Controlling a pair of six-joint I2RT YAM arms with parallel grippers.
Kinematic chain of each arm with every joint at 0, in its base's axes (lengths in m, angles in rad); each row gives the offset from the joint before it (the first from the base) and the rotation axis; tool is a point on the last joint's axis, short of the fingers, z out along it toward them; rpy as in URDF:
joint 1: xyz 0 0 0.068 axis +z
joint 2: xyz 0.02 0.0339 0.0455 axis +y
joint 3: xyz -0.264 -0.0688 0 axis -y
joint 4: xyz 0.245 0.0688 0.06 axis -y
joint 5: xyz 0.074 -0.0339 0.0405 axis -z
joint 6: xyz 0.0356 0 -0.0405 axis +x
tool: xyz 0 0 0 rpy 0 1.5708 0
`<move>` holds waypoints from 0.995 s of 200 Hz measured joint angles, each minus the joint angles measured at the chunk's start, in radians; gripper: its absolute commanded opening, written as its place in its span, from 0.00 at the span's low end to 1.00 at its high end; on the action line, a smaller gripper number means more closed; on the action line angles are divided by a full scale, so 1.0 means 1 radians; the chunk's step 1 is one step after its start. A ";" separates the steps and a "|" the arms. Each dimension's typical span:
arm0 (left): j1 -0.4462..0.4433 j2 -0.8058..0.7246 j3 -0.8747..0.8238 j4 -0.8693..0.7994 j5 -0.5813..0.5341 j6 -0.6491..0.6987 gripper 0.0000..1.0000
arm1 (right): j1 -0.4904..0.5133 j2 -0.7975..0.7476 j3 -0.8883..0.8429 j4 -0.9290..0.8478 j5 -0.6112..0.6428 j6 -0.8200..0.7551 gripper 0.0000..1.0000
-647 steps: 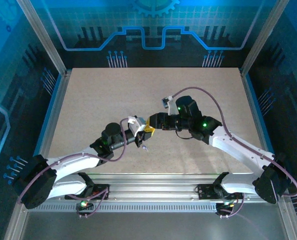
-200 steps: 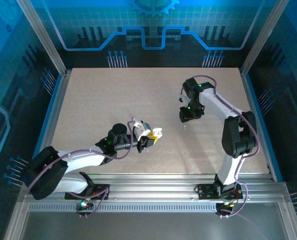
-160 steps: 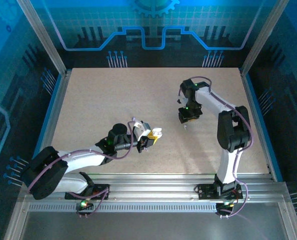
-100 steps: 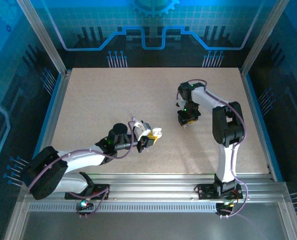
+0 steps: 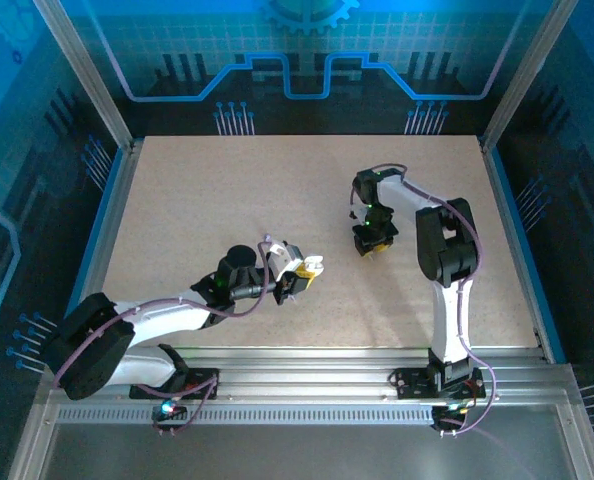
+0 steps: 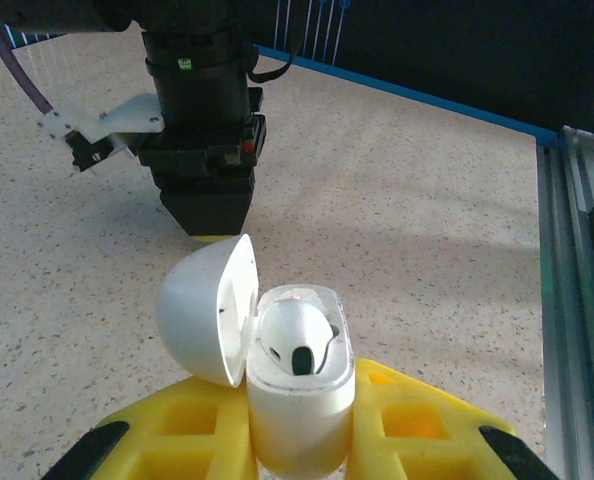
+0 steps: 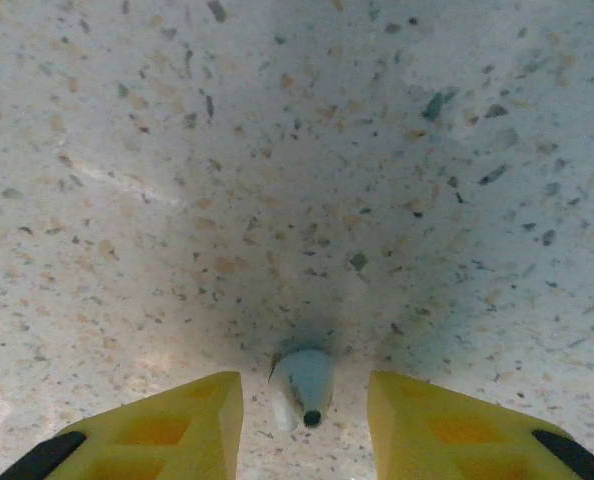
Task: Insert wireless bluetooth earbuds into charging case
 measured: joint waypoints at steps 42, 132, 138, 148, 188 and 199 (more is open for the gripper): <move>0.000 -0.002 0.005 -0.005 0.000 0.002 0.20 | 0.001 0.005 0.000 -0.002 0.000 -0.001 0.36; 0.000 -0.002 0.019 -0.019 0.000 0.003 0.20 | 0.001 0.012 0.000 0.004 0.012 -0.012 0.29; 0.000 -0.002 0.020 -0.022 0.000 0.003 0.20 | 0.001 0.012 0.000 0.004 0.013 -0.014 0.29; 0.000 -0.002 0.020 -0.024 0.000 0.003 0.20 | 0.002 0.013 0.000 0.004 0.014 -0.018 0.27; 0.000 -0.002 0.021 -0.031 0.000 0.003 0.20 | 0.002 0.015 0.005 0.003 0.021 -0.022 0.22; 0.000 -0.002 0.021 -0.031 0.000 0.003 0.20 | 0.002 0.015 0.005 0.003 0.021 -0.022 0.22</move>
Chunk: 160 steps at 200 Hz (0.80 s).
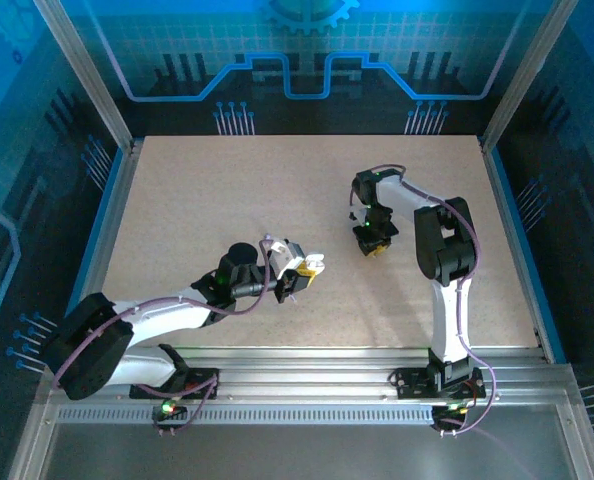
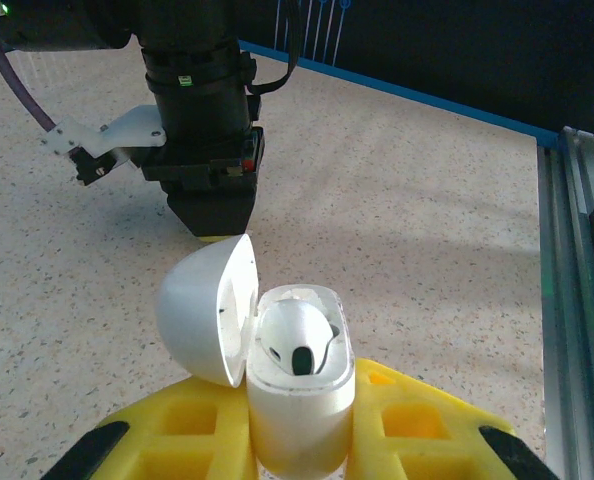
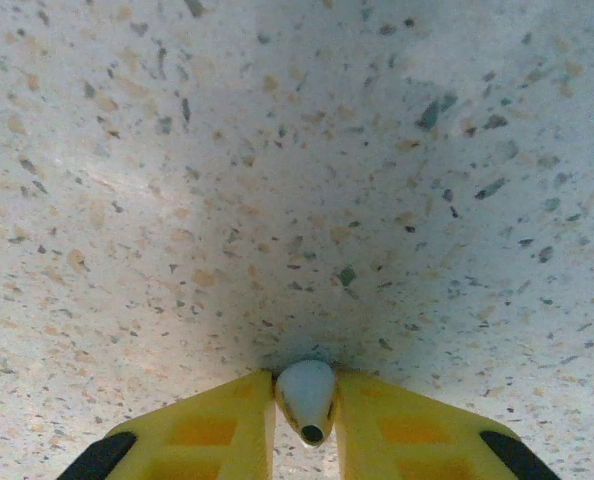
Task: Insert wireless bluetooth earbuds into charging case
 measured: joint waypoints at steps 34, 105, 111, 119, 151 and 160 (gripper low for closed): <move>-0.002 0.000 0.010 -0.004 0.000 0.004 0.20 | 0.000 -0.012 -0.016 0.016 -0.002 0.004 0.21; -0.003 0.031 0.017 0.004 0.000 0.018 0.20 | 0.005 -0.134 -0.172 0.184 -0.097 0.074 0.19; -0.003 0.038 0.017 0.005 0.000 0.017 0.20 | 0.005 -0.151 -0.189 0.201 -0.109 0.085 0.19; -0.003 0.047 0.017 0.005 0.000 0.017 0.20 | 0.005 -0.172 -0.211 0.229 -0.127 0.097 0.19; -0.004 0.075 0.017 0.030 0.000 0.013 0.20 | 0.006 -0.276 -0.324 0.343 -0.188 0.156 0.19; -0.004 0.082 0.017 0.039 -0.001 0.010 0.20 | 0.006 -0.308 -0.359 0.373 -0.203 0.173 0.19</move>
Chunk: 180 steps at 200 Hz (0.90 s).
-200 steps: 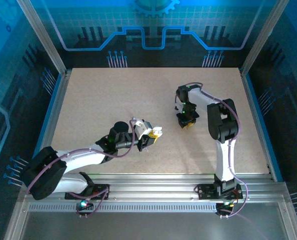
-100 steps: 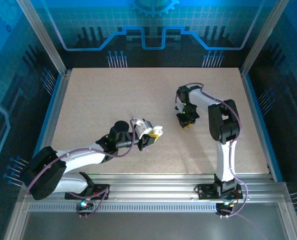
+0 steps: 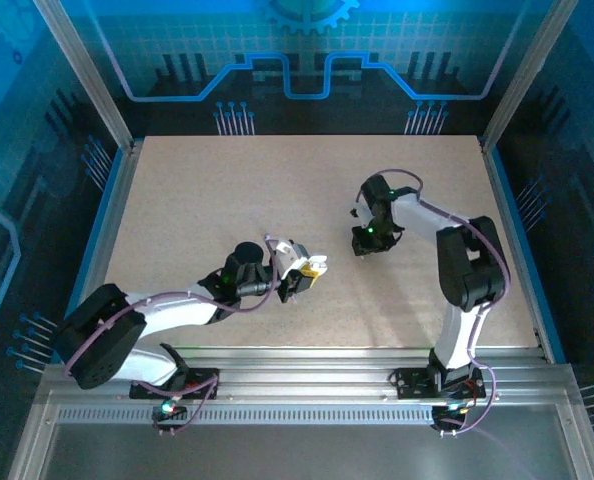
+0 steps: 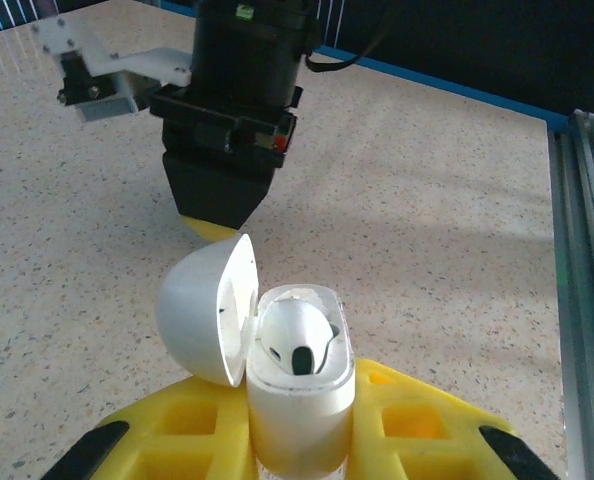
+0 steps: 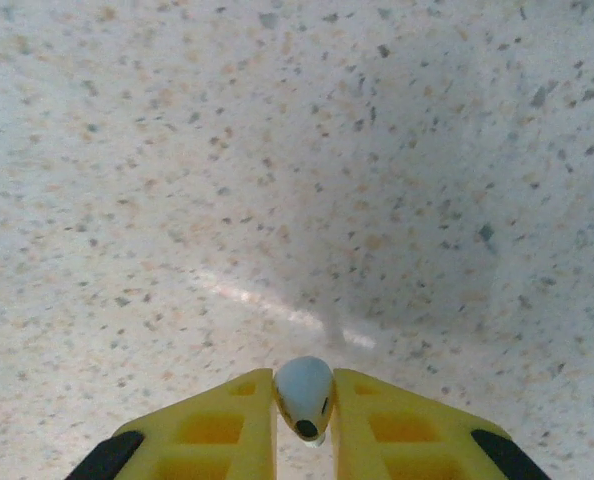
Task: Insert wireless bluetooth earbuds into charging case
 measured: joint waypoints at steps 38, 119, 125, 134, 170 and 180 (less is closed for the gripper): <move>0.000 0.063 0.000 0.091 -0.011 -0.043 0.20 | 0.000 -0.147 -0.146 0.144 -0.060 0.080 0.19; -0.014 0.269 -0.012 0.349 -0.075 -0.144 0.19 | 0.000 -0.399 -0.371 0.458 -0.143 0.236 0.19; -0.016 0.283 -0.011 0.363 -0.078 -0.148 0.20 | 0.000 -0.413 -0.384 0.474 -0.149 0.244 0.19; -0.021 0.301 -0.011 0.384 -0.081 -0.153 0.19 | 0.002 -0.432 -0.402 0.498 -0.154 0.256 0.19; -0.029 0.348 0.006 0.446 -0.089 -0.172 0.20 | 0.026 -0.506 -0.447 0.578 -0.167 0.294 0.19; -0.029 0.357 0.015 0.461 -0.094 -0.177 0.20 | 0.034 -0.524 -0.455 0.599 -0.169 0.301 0.19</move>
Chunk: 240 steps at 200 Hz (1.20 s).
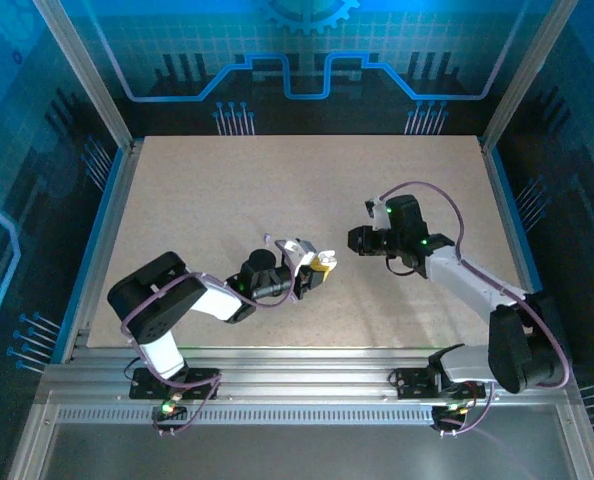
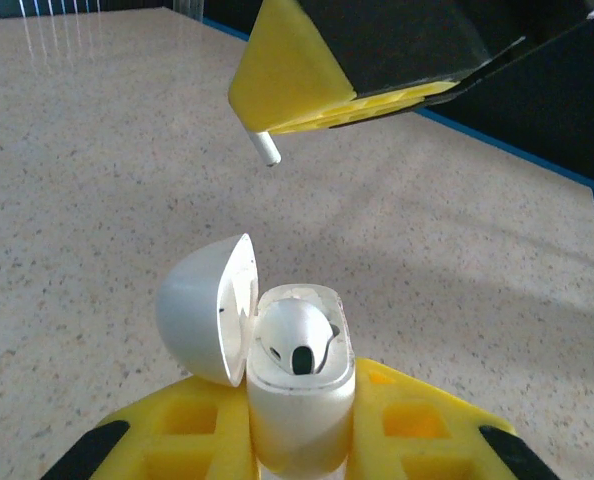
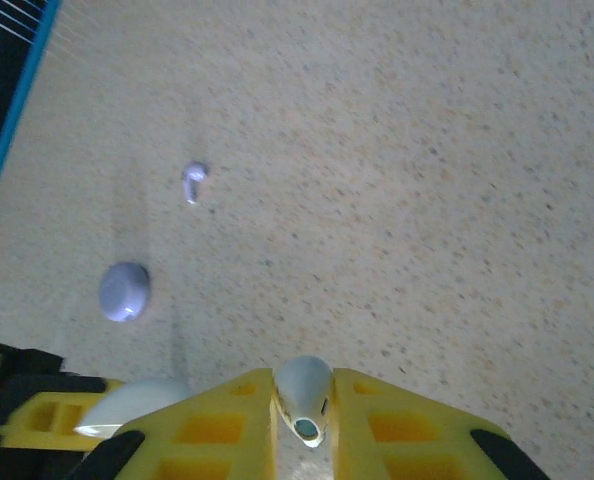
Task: Insert wireless bluetooth earbuds into charging case
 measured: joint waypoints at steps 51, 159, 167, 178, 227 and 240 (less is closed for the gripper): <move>-0.002 0.016 0.017 0.054 -0.018 -0.003 0.20 | 0.035 -0.064 -0.042 0.094 -0.025 0.048 0.19; -0.002 0.032 0.043 0.117 -0.048 -0.043 0.20 | 0.085 -0.097 -0.071 0.172 -0.043 0.116 0.20; -0.002 0.036 0.046 0.124 -0.048 -0.049 0.20 | 0.085 -0.097 -0.071 0.172 -0.043 0.118 0.20; -0.002 0.042 0.047 0.138 -0.053 -0.055 0.20 | 0.085 -0.098 -0.071 0.172 -0.043 0.119 0.20; -0.002 0.048 0.047 0.171 -0.064 -0.064 0.20 | 0.091 -0.116 -0.078 0.174 -0.040 0.119 0.20; -0.002 0.052 0.047 0.184 -0.066 -0.074 0.20 | 0.091 -0.120 -0.087 0.176 -0.039 0.119 0.20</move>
